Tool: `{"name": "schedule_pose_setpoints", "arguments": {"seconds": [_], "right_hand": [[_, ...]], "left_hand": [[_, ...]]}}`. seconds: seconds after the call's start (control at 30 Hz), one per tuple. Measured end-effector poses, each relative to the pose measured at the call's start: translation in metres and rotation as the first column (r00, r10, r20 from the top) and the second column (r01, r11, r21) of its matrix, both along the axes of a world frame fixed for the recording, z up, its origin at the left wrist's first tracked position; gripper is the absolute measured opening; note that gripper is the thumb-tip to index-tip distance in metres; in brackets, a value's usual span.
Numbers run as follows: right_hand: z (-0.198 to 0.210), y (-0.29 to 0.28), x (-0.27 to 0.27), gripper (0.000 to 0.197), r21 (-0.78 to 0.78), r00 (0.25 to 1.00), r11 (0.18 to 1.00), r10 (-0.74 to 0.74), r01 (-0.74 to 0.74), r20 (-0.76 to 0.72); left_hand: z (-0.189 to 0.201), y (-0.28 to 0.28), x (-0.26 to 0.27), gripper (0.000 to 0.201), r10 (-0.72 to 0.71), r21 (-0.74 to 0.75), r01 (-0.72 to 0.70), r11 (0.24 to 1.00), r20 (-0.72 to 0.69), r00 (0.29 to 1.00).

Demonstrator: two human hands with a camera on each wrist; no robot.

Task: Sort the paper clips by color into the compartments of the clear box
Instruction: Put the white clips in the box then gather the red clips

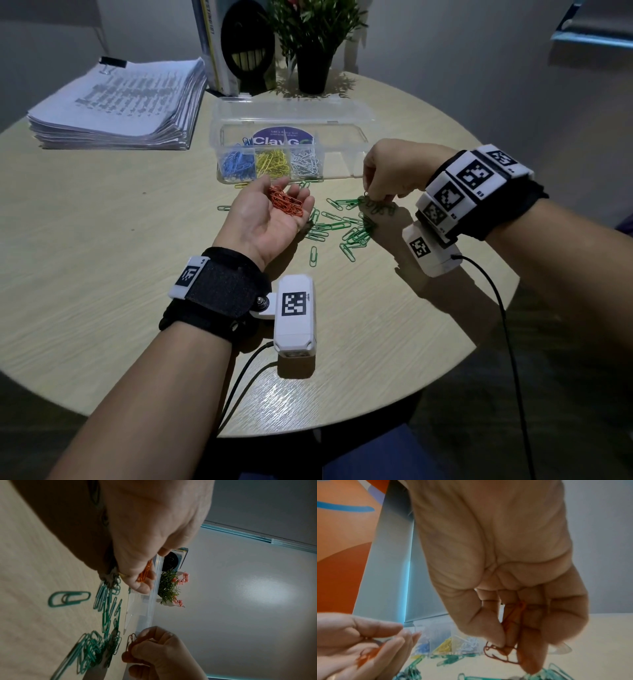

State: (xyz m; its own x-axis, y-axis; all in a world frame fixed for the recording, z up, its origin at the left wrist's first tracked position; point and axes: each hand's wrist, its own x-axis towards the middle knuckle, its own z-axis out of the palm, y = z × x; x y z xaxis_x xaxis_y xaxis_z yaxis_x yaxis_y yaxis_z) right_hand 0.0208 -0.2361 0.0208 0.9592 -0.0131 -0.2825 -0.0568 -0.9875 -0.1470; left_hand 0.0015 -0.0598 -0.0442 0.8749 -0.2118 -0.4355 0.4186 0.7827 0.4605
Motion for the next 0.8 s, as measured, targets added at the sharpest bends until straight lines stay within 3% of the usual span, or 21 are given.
{"name": "schedule_pose_setpoints", "arguments": {"seconds": [0.17,0.27,0.33,0.47,0.63,0.7,0.8], "right_hand": [[0.01,0.008,0.0,0.009,0.25,1.0,0.968,0.022,-0.017,-0.015],[0.016,0.028,-0.004,0.016,0.495,0.997,0.867,0.076,-0.065,-0.003],[0.016,0.045,-0.008,0.016,0.552,0.993,0.826,0.114,-0.115,0.036],[0.01,0.067,-0.007,0.013,0.532,0.983,0.827,0.137,-0.183,0.124],[0.018,0.06,-0.004,0.017,0.652,0.99,0.746,0.077,-0.137,0.119],[0.021,0.051,-0.001,0.019,0.598,0.978,0.789,0.019,-0.141,0.206],[0.022,0.033,0.009,0.029,0.314,0.912,0.944,-0.038,-0.1,0.408]], "left_hand": [[0.002,-0.001,-0.001,0.033,-0.007,0.022,0.007,1.0,0.003,1.0],[0.002,-0.003,-0.002,0.028,-0.027,0.044,0.026,0.999,0.011,1.0],[0.003,-0.004,-0.003,0.025,-0.041,0.013,0.04,0.999,0.02,0.999],[0.003,-0.003,-0.003,0.034,-0.036,-0.046,0.038,0.998,0.042,0.998],[0.004,-0.002,-0.003,0.032,-0.001,-0.048,0.001,0.999,-0.018,1.0],[0.005,-0.001,-0.003,0.029,-0.016,-0.026,0.016,1.0,-0.016,1.0],[0.009,-0.001,-0.004,0.02,-0.056,0.014,0.056,0.998,0.006,0.998]]}}
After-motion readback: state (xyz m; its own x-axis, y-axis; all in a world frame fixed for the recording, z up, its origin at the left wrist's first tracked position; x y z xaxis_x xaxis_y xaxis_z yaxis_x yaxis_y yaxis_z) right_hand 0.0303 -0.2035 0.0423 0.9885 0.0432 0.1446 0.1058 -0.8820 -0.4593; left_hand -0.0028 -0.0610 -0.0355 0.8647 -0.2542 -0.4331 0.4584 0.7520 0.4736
